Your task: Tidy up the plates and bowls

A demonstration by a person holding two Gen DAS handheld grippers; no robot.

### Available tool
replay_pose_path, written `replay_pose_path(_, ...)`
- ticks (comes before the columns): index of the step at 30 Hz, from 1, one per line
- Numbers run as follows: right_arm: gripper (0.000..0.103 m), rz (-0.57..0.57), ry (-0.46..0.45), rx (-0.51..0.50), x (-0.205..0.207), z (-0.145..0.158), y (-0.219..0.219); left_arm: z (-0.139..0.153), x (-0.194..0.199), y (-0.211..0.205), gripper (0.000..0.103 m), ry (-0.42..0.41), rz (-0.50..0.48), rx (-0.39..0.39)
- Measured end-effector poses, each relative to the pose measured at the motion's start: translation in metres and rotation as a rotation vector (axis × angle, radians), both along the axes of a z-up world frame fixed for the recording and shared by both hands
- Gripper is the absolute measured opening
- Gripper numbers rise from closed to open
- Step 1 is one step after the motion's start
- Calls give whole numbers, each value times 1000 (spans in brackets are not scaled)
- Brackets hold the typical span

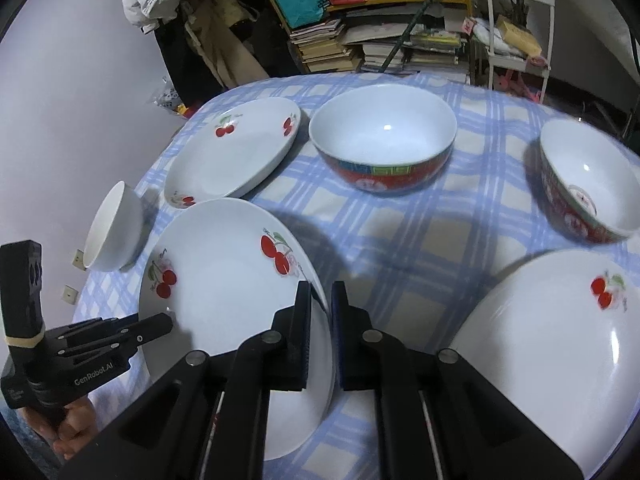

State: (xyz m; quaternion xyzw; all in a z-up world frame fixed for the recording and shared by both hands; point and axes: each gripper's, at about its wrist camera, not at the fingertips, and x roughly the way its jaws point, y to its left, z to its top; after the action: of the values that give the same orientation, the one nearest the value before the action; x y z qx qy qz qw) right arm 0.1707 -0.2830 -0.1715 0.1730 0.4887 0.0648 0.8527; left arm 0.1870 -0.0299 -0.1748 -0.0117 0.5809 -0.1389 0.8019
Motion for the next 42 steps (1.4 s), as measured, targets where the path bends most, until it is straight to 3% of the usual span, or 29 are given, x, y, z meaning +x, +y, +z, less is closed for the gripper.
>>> replay_pose_path(5,12,16,0,11,-13,6,8,19,-22,7,20,-50,-13,30)
replay_pose_path(15,12,62,16,3,-41,9,29,28,-47,30,20,-31,45,22)
replay_pose_path(21,12,66,30,-15,-53,3,38,18,-57,35,21,3,60,36)
replay_pose_path(26,12,82,71,-83,-56,-15,53,-7,-53,39,21,94,114,62)
replay_pose_path(42,13,52,89,-159,-64,-23,67,-16,-50,36,23,99,108,90)
